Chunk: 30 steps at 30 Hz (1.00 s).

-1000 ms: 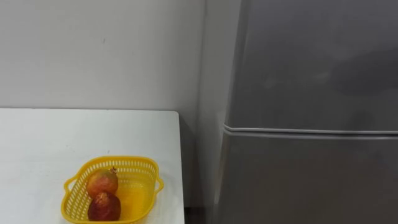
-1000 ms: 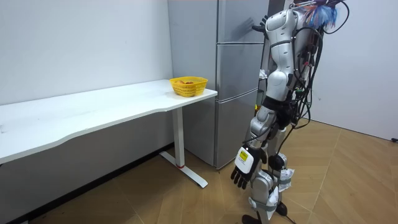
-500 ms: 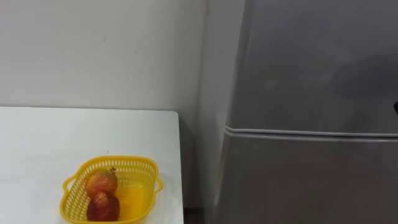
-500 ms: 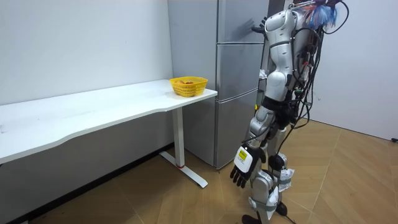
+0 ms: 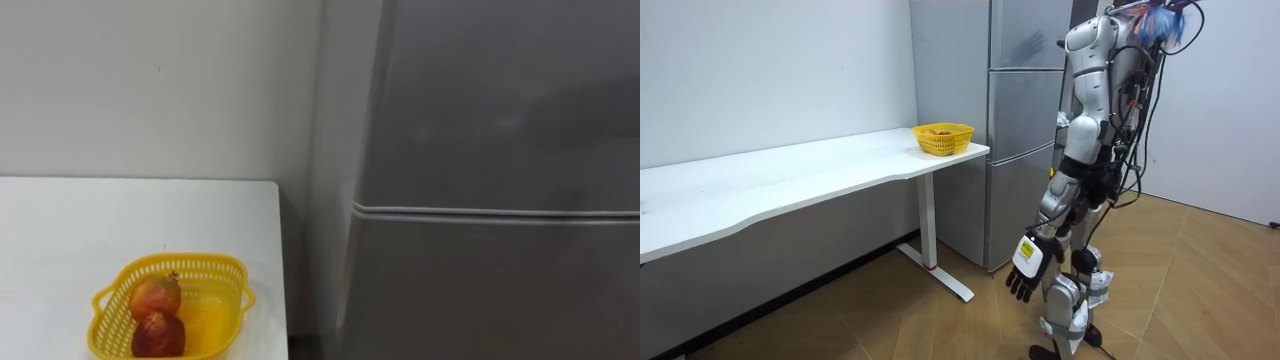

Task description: Retrieve from the upper fridge

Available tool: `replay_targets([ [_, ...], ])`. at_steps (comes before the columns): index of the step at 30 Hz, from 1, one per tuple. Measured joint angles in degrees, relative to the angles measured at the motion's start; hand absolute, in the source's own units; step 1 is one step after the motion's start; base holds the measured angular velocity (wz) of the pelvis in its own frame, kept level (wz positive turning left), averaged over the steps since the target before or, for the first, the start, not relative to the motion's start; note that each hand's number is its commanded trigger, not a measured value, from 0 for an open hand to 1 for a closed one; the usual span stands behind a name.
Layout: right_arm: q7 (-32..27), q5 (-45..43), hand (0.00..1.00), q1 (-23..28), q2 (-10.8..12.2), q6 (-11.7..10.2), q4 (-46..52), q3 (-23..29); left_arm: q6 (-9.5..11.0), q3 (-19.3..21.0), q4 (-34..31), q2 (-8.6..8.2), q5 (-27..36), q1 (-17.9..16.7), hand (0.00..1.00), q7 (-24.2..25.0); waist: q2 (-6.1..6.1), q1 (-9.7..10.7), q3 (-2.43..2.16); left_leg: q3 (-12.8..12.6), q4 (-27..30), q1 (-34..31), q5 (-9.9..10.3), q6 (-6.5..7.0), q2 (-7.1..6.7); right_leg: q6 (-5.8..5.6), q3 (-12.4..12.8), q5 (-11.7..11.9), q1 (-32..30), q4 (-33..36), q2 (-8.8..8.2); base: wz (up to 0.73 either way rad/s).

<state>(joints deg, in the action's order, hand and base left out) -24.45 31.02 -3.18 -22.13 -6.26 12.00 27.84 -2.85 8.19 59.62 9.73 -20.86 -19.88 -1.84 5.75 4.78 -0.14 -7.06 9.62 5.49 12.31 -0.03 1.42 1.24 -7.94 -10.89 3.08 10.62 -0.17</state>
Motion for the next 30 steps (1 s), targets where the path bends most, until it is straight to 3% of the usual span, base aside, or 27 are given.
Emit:
replay_targets([
  [6,-3.31,-0.16,0.00,6.84,0.58,-0.07,-2.44,2.15,-0.13,-0.01,0.10,-0.05,0.28,-0.01,0.00,-0.51,-0.72,0.54,0.01,-0.46,-0.11,0.49,0.04,-0.01,0.05,-0.07,0.67,0.13,0.78,-0.13,0.10,-0.03],
  [11,-5.77,-0.13,0.00,11.38,3.70,0.00,-8.37,2.10,-0.45,-0.42,0.14,-0.04,0.21,0.63,0.00,-1.65,-2.32,0.62,0.11,-1.01,-0.90,1.15,0.13,-0.08,0.08,-0.07,1.58,0.13,0.72,0.10,0.35,-0.07],
  [16,-7.53,-0.13,0.00,14.85,7.65,0.02,-17.51,0.80,-0.94,-0.63,0.05,-0.11,0.03,0.32,0.00,-2.49,-4.16,1.06,-0.14,-1.20,-0.97,1.03,0.12,-0.09,0.09,0.00,1.66,-0.14,0.07,0.30,0.27,-0.02],
  [24,-7.16,-2.11,0.00,16.82,13.28,0.65,-32.95,-7.29,-2.10,-0.60,0.05,-1.95,0.01,1.33,0.00,-2.69,-3.82,-0.27,-0.24,-2.18,-0.37,1.21,0.08,-0.13,0.24,-0.02,2.87,-0.18,0.05,0.00,0.24,-0.05],
  [30,-5.71,-4.71,0.00,17.25,14.14,0.72,-48.59,-12.44,-2.14,-0.66,1.11,-2.26,0.11,1.15,0.00,-2.69,-3.88,-0.83,-0.18,-2.18,-0.35,1.13,0.09,-0.12,0.10,-0.12,2.72,-0.15,0.27,0.02,0.25,0.02],
])
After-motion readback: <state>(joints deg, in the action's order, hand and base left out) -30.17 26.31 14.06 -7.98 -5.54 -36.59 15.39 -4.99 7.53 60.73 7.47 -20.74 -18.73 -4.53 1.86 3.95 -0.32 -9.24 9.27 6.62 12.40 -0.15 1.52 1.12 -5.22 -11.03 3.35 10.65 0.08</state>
